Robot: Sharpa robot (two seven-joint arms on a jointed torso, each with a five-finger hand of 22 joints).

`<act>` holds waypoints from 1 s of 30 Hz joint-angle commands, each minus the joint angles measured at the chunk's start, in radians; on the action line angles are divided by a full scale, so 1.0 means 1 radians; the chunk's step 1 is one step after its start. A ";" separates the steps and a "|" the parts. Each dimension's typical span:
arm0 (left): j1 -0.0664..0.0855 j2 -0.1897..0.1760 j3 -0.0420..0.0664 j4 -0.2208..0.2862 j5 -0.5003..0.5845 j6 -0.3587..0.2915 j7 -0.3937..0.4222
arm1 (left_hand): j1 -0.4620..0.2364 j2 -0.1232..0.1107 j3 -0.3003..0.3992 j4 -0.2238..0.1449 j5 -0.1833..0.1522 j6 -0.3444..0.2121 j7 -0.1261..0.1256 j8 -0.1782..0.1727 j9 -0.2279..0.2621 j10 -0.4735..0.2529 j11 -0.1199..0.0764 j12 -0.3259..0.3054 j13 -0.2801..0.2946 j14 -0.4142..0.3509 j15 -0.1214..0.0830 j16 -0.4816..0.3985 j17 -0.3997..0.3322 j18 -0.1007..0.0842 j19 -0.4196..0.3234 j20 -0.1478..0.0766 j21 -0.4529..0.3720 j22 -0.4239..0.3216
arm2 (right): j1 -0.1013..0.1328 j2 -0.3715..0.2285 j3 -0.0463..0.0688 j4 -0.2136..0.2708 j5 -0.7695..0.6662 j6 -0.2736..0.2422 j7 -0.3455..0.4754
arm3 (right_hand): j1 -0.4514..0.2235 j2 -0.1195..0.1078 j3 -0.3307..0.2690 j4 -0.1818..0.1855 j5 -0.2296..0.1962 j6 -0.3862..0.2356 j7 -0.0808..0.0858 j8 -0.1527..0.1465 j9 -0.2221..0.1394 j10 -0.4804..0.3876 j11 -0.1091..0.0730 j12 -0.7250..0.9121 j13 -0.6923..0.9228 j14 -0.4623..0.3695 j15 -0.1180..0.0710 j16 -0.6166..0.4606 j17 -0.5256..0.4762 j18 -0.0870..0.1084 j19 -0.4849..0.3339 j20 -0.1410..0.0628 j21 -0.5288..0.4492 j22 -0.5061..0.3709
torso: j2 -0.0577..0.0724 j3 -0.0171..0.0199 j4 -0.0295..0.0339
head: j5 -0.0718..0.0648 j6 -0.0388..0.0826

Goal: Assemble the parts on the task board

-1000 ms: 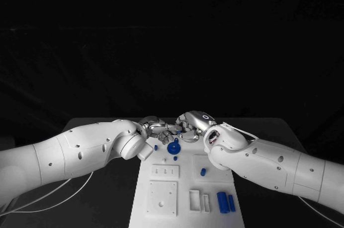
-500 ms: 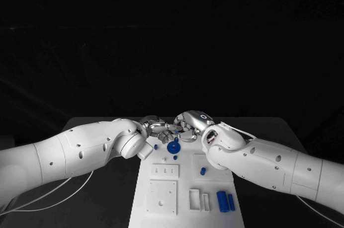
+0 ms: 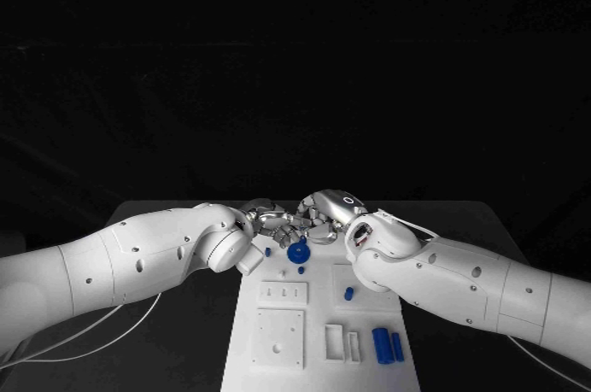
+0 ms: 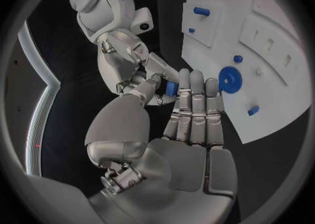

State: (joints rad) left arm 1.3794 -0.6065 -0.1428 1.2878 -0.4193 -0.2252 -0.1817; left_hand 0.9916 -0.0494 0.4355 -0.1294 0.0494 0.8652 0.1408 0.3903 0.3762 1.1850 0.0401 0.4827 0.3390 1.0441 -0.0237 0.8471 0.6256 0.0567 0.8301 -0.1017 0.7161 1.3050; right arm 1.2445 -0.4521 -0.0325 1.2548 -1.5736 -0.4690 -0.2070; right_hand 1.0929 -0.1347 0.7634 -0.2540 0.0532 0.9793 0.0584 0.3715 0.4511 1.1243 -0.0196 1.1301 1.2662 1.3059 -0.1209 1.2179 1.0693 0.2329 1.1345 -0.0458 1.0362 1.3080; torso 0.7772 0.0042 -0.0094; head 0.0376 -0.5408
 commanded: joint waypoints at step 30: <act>0.001 0.009 0.001 -0.008 -0.037 -0.030 -0.018 | 0.005 0.068 0.170 -0.088 0.016 0.138 -0.043 0.024 0.022 0.073 -0.035 0.002 0.025 0.028 -0.019 0.079 -0.005 -0.010 0.022 -0.034 0.053 0.002 | -0.001 -0.003 -0.005 0.000 -0.008 0.025 -0.001 | 0.008 0.003 0.010 -0.001 -0.004 0.041 0.034 0.002 0.023 0.009 0.001 0.006 0.000 0.001 -0.005 -0.003 0.001 0.029 0.005 -0.007 0.003 0.014 | 0.001 0.0010 -0.0016 | -0.002 -0.007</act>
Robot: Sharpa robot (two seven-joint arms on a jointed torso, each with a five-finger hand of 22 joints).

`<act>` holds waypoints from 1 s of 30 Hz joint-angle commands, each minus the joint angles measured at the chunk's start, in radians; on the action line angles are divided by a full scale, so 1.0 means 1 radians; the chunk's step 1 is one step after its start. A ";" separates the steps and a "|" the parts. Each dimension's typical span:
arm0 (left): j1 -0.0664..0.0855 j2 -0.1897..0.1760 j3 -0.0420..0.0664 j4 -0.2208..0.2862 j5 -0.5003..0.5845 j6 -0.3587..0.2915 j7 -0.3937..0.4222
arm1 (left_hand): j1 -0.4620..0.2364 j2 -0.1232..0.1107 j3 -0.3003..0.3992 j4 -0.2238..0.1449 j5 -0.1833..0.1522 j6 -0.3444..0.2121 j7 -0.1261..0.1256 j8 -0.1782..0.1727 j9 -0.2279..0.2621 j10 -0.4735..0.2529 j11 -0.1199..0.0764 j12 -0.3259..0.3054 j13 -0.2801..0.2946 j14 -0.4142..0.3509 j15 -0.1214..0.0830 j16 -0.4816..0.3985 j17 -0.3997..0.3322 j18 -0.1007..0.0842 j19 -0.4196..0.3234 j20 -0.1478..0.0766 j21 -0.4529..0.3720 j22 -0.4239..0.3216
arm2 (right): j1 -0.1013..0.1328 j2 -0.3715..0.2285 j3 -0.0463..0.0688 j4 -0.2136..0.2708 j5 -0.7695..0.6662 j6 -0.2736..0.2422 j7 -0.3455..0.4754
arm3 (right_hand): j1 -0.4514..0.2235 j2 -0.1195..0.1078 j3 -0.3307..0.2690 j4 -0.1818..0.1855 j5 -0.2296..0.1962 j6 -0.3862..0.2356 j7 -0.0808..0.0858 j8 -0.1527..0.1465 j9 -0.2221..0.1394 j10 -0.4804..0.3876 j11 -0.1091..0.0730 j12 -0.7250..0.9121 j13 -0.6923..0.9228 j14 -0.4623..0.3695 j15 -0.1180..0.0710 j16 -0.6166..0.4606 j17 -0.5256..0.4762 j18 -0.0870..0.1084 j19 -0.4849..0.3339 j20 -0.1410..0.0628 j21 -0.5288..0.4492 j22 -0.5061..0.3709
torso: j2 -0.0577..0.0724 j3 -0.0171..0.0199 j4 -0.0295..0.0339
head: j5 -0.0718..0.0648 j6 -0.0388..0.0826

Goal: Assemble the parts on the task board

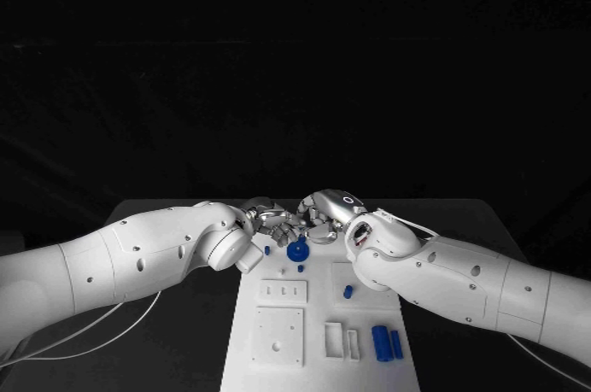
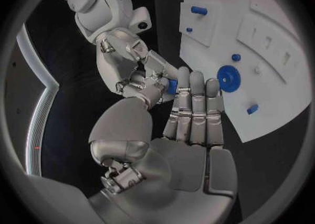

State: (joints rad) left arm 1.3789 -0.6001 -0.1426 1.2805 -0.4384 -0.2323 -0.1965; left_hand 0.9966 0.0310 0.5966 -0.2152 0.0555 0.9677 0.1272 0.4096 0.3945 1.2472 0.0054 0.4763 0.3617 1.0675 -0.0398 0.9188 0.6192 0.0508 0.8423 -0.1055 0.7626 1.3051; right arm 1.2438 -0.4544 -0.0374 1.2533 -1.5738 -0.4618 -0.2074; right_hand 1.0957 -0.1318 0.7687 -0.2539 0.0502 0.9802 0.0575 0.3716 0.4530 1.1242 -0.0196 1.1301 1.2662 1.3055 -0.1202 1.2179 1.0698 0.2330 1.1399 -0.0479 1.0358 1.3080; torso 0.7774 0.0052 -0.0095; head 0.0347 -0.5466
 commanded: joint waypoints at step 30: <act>0.000 -0.005 0.000 -0.005 -0.133 0.002 -0.047 | -0.047 -0.038 0.028 -0.014 0.082 0.107 -0.060 0.016 0.069 0.065 -0.036 0.078 0.057 0.066 -0.081 0.203 0.025 -0.004 0.067 -0.096 0.134 0.015 | -0.001 -0.071 -0.006 -0.011 0.144 -0.070 0.067 | -0.047 -0.156 -0.104 0.055 0.008 -0.204 0.123 -0.131 -0.027 -0.121 0.086 -0.117 -0.094 -0.086 0.076 -0.072 -0.021 0.025 -0.081 0.040 -0.070 0.001 | 0.000 0.0002 0.0011 | -0.001 -0.005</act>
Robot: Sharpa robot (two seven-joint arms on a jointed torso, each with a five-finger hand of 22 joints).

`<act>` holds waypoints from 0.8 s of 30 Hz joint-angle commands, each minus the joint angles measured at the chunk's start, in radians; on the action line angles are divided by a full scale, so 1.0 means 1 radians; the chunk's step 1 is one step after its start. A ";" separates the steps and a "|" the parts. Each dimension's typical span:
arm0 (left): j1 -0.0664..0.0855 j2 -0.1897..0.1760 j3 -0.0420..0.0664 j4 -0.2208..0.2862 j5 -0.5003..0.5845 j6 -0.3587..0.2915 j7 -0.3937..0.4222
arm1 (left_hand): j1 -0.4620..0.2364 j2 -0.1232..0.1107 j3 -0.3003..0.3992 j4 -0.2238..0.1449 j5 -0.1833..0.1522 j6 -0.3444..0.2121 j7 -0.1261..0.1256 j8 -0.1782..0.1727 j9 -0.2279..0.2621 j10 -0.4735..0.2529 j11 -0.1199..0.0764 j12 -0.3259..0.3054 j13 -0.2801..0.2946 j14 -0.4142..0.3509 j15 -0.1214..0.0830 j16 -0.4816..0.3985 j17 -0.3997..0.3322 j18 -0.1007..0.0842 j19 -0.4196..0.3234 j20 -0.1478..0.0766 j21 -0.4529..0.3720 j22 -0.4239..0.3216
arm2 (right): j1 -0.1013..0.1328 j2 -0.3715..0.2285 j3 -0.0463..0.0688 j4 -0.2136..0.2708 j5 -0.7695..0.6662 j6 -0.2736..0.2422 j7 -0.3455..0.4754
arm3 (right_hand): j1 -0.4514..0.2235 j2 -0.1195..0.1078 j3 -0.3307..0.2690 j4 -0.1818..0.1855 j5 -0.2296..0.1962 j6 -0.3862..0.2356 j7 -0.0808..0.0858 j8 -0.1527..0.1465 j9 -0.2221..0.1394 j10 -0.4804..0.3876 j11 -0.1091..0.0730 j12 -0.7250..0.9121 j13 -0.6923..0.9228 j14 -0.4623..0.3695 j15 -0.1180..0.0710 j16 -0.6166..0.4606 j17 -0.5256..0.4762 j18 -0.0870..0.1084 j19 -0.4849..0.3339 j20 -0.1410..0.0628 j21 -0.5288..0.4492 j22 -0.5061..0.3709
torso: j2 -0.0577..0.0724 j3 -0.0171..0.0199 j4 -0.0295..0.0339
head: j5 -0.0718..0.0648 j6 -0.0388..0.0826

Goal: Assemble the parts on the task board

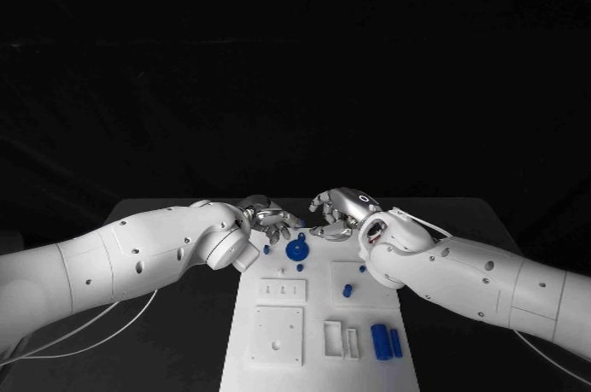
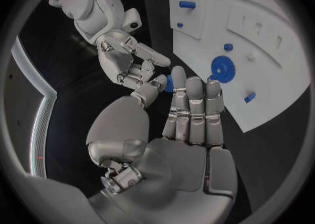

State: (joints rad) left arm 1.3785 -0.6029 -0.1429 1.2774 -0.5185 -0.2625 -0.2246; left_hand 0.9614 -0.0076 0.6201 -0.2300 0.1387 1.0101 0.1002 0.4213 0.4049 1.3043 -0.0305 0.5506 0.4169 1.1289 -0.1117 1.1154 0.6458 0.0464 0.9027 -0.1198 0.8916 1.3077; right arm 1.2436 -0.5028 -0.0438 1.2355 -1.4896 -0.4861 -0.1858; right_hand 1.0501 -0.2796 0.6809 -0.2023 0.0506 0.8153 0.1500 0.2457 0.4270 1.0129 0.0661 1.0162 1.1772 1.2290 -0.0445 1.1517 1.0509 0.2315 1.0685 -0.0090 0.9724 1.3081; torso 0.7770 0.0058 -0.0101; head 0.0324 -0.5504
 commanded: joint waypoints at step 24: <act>-0.007 -0.015 -0.007 0.002 -0.298 0.207 -0.130 | -0.181 0.071 0.081 -0.009 0.034 0.136 -0.067 0.009 0.171 0.068 -0.039 0.080 0.040 0.062 -0.057 0.128 -0.051 -0.001 0.055 -0.129 0.084 0.000 | 0.001 -0.208 0.037 0.007 0.319 -0.080 0.161 | 0.045 0.010 -0.035 0.039 0.102 -0.033 0.029 0.007 0.006 -0.021 -0.002 0.012 -0.051 -0.016 -0.002 -0.008 -0.014 0.030 -0.013 0.018 -0.024 0.008 | 0.000 0.0018 0.0015 | 0.011 -0.020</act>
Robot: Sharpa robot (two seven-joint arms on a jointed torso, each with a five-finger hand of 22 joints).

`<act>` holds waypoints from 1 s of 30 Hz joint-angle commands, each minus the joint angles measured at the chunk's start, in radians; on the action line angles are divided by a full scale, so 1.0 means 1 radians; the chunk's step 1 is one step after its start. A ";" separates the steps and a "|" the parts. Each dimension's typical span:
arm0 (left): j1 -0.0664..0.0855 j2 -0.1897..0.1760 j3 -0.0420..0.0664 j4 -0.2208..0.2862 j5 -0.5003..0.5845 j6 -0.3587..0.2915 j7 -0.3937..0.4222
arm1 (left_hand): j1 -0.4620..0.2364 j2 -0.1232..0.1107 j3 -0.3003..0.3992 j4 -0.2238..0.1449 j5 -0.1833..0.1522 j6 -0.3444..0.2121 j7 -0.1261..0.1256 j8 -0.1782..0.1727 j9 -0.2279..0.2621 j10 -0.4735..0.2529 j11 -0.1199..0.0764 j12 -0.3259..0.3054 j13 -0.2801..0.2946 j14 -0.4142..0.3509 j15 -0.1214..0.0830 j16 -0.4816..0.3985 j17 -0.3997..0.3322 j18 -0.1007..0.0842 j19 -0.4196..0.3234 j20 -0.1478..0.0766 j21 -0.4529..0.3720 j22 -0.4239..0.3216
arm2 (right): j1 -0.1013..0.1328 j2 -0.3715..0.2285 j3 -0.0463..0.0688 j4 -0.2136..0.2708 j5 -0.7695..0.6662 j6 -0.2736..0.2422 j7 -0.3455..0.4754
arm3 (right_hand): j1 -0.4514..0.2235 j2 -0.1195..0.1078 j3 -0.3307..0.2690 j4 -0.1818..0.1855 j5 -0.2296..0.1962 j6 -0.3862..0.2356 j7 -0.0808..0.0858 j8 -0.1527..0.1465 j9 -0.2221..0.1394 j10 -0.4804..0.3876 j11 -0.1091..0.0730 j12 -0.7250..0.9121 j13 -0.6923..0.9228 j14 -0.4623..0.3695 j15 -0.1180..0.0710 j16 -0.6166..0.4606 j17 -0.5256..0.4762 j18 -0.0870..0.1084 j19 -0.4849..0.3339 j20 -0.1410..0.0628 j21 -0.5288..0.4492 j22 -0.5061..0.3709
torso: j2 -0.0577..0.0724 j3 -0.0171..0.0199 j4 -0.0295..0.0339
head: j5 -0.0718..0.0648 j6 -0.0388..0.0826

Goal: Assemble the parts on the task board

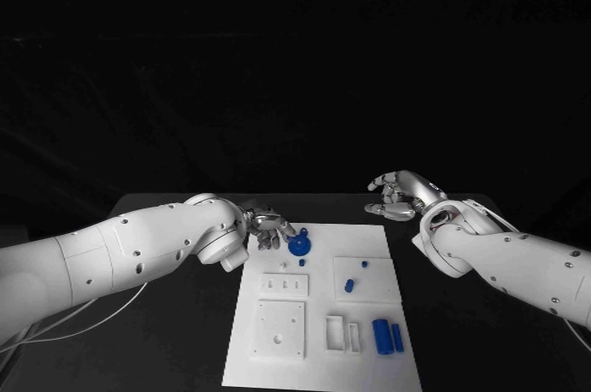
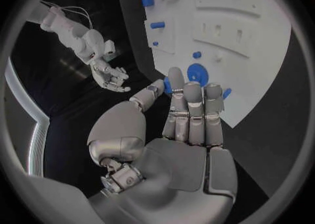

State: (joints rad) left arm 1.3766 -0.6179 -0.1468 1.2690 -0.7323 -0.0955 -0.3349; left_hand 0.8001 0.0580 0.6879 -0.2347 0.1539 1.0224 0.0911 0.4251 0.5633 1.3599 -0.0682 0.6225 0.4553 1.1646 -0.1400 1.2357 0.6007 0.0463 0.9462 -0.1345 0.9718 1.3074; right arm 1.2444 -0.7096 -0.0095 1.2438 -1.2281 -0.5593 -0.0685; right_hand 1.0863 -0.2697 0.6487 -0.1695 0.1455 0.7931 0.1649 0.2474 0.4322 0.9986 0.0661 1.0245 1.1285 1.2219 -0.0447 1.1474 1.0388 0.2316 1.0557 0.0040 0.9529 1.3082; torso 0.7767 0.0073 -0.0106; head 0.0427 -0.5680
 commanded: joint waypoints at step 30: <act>-0.078 -0.019 -0.051 0.091 -0.429 -0.011 -0.042 | -0.055 -0.005 0.046 -0.039 0.121 0.174 -0.083 0.012 0.088 0.072 -0.028 0.037 0.002 0.102 -0.056 0.060 -0.035 0.017 0.097 -0.141 0.046 0.012 | 0.004 0.008 0.012 -0.057 0.085 0.003 0.053 | 0.009 0.013 -0.020 0.012 0.094 -0.009 0.014 0.009 0.001 -0.015 -0.002 0.019 -0.030 -0.012 -0.002 -0.003 -0.009 0.030 -0.002 0.009 -0.013 0.015 | 0.002 -0.0025 0.0018 | 0.002 -0.047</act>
State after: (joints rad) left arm 1.2997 -0.6394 -0.1979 1.3583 -1.0899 -0.0864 -0.3765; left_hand 0.7399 0.0468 0.7290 -0.2707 0.2700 1.0518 0.0776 0.4344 0.6506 1.4249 -0.0968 0.6542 0.4591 1.2255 -0.1614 1.2896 0.5669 0.0451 1.0368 -0.1682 1.0138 1.3078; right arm 1.2478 -0.7024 0.0018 1.1868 -1.1443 -0.5595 -0.0266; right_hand 1.0941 -0.2618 0.6349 -0.1557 0.2363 0.7869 0.1717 0.2494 0.4329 0.9916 0.0661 1.0378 1.0989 1.2156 -0.0457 1.1477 1.0308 0.2317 1.0522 0.0077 0.9434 1.3083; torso 0.7786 0.0035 -0.0083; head 0.0453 -0.6111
